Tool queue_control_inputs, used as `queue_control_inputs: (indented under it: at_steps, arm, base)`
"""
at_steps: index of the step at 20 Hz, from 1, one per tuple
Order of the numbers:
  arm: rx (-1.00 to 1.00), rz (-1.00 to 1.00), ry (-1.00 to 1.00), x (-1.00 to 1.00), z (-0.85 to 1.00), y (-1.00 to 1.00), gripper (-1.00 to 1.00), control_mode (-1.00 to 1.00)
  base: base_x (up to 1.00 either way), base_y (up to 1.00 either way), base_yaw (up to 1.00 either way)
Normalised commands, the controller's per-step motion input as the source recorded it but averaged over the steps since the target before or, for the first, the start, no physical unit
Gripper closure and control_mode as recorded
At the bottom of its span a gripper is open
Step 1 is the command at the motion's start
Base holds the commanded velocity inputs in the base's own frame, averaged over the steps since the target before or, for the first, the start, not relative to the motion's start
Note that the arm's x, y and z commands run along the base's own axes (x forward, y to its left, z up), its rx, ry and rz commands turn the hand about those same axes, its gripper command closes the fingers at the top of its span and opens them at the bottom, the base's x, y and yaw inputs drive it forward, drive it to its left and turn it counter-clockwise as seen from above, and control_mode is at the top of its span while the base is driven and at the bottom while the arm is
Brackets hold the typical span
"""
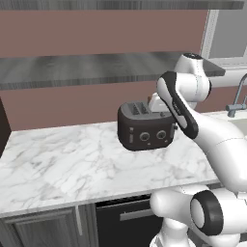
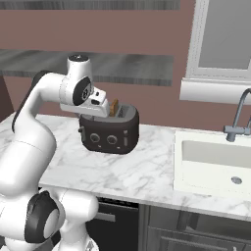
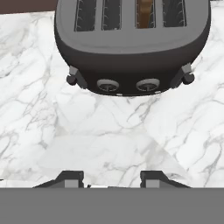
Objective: Start the toaster. Once the lever pops up, take the bread to the plate on the dining counter.
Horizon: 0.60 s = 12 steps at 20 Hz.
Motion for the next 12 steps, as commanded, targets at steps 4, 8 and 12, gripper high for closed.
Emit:
queue_control_inputs:
  at_steps: [4,8,12]
  arm:
    - [0.00,0.00,0.00,0.00,0.00,-0.02,-1.00,-1.00]
    - [0.00,0.00,0.00,0.00,0.00,0.00,-1.00,-1.00]
    - [0.00,0.00,0.00,0.04,-0.03,0.00,-1.00,-1.00]
  base:
    - [0.00,0.00,0.00]
    - [0.00,0.00,0.00]
    - [0.00,0.00,0.00]
